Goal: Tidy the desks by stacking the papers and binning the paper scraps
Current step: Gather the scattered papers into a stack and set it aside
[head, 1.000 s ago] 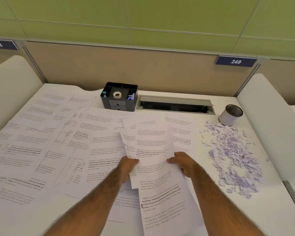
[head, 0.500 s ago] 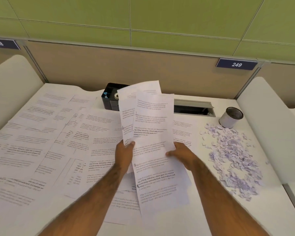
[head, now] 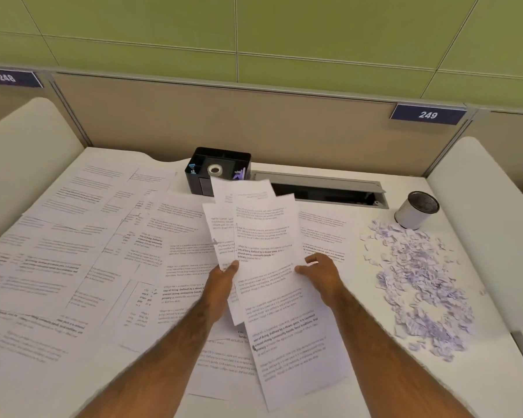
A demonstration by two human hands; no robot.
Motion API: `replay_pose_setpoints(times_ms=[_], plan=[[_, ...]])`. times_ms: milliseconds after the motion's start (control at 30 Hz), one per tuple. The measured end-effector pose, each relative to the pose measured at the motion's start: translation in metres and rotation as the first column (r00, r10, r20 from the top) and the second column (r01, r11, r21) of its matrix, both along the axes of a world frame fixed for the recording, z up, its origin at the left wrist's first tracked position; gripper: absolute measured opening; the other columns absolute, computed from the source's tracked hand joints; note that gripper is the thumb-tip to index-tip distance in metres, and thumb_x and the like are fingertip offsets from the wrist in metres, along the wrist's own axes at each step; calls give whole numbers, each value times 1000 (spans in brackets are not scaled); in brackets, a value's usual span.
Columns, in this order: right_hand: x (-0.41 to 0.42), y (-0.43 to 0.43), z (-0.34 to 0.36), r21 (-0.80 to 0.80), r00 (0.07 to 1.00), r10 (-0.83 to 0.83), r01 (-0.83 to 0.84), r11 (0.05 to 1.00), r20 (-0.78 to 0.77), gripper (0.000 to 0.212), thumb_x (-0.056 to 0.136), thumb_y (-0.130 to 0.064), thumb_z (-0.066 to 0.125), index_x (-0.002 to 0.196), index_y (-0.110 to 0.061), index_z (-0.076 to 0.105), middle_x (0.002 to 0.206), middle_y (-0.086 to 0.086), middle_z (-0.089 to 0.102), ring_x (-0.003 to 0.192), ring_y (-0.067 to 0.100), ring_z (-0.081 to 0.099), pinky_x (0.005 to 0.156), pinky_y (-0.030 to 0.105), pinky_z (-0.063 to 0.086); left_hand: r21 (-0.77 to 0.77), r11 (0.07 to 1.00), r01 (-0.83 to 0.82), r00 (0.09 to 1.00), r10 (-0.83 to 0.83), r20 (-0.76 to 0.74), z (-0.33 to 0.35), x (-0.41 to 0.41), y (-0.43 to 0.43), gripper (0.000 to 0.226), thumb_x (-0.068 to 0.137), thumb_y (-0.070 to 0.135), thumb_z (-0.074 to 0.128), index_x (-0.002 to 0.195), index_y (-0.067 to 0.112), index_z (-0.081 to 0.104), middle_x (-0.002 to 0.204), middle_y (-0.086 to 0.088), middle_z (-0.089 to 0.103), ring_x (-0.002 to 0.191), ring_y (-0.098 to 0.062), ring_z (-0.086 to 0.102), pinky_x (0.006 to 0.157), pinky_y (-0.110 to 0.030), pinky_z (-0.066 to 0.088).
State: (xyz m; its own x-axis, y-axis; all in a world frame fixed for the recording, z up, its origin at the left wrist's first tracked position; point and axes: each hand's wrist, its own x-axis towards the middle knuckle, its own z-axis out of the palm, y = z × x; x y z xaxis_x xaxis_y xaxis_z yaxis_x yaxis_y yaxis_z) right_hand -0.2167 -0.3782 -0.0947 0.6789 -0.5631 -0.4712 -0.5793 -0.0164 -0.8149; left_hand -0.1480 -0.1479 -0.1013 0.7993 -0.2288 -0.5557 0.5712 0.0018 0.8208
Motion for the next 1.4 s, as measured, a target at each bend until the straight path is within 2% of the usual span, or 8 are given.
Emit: replay_pose_setpoints(times_ms=[200,367,467,600,800,1033,1100,1400], plan=[[2,11,-11,-1,969,212,-214,977,-125,45,86,-12,74,127,-13,54,124,7,63,110,29,63,86,35,52,138,986,-93,996,93,0,-10,-6,-8,56,106,52,39,154,24,34,140,3,53,127,-26,55,107,-42,45],[-3,14,-10,-162,985,170,-170,972,-17,40,85,-2,64,118,-23,54,116,9,67,99,25,65,84,37,56,152,979,-134,991,135,4,-12,-7,-8,32,108,33,40,118,14,63,114,-5,71,99,-23,67,81,-33,54],[-6,11,-13,-149,979,205,-205,967,-15,53,86,-1,65,132,-26,57,128,2,57,111,23,59,95,38,54,163,974,-159,983,171,-64,-17,-4,-3,23,107,23,46,100,12,66,97,-7,73,90,-29,69,83,-41,58],[-6,7,-15,-21,969,242,-243,970,-48,70,84,2,69,144,-28,51,144,9,49,127,30,53,97,36,51,181,980,-87,993,100,-64,-21,-2,4,15,99,16,58,100,14,73,96,-8,78,91,-31,72,82,-47,60],[-1,-2,-18,49,952,295,-292,955,-78,96,71,-2,80,152,-29,38,153,5,43,134,32,49,109,51,46,197,979,-59,997,68,-41,-22,-4,6,17,98,9,60,91,19,72,91,-2,76,87,-25,70,72,-31,56],[2,-2,-11,81,980,177,-170,982,-93,22,75,1,79,89,-3,62,92,15,70,81,36,70,69,41,60,219,975,-49,998,59,-38,-24,-3,7,18,99,9,59,92,20,72,92,-1,75,91,-28,69,84,-40,57],[2,-2,-10,68,986,145,-139,988,-77,27,79,-1,76,69,-10,54,78,12,65,67,28,62,56,30,49,231,972,-39,998,48,-30,-23,-2,7,18,99,8,59,93,18,72,95,-3,75,91,-28,69,81,-38,56],[29,-4,-2,-18,993,-118,118,993,0,16,98,-17,56,83,-11,55,100,10,62,90,28,58,76,35,48,305,942,141,989,-123,-77,-20,-6,20,26,96,-4,49,103,14,67,97,-6,72,84,-24,67,68,-29,52]])
